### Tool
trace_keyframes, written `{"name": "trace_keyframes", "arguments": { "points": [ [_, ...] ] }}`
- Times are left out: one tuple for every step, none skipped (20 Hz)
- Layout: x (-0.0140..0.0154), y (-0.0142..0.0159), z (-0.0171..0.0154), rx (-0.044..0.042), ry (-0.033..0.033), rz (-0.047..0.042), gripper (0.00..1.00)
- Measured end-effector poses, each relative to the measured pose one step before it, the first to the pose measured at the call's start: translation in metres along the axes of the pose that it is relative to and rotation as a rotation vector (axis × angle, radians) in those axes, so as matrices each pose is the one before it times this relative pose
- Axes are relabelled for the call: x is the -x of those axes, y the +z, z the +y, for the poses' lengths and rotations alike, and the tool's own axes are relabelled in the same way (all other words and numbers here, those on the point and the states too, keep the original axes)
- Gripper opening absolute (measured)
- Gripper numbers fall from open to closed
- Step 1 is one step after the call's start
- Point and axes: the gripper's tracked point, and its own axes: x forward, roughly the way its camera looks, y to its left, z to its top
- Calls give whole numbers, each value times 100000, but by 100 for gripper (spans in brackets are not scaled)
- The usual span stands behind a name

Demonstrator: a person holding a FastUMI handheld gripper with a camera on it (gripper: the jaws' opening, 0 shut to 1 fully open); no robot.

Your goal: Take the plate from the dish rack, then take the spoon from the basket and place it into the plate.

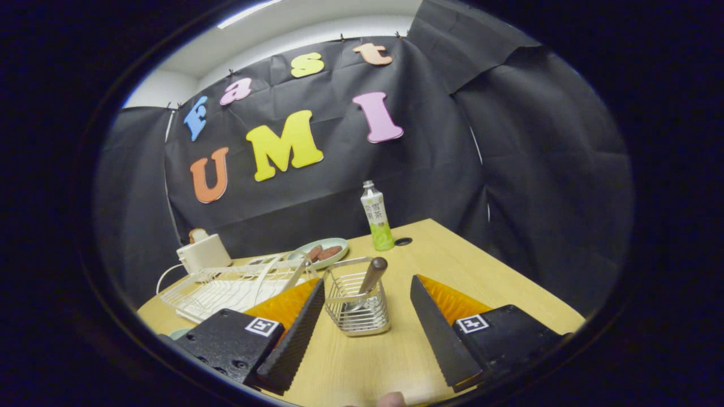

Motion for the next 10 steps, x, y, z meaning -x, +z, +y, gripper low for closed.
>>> {"name": "trace_keyframes", "arguments": {
  "points": [
    [-953, 31, -47, 838, 110, -326, 97],
    [-679, -47, -1, 1156, -42, 342, 92],
    [-701, -98, 52, 1359, 106, 242, 89],
    [-633, -30, 29, 408, 389, 378, 83],
    [-536, -24, 212, -436, 616, 503, 78],
    [-404, -115, 107, -372, 1287, 1327, 73],
    [-427, 41, 19, -770, 768, 902, 68],
    [-358, 179, -77, -1077, 353, 150, 65],
    [-83, 105, 94, -750, 800, 183, 62],
    [-69, 109, 128, 11, 366, -130, 55]
  ]
}}
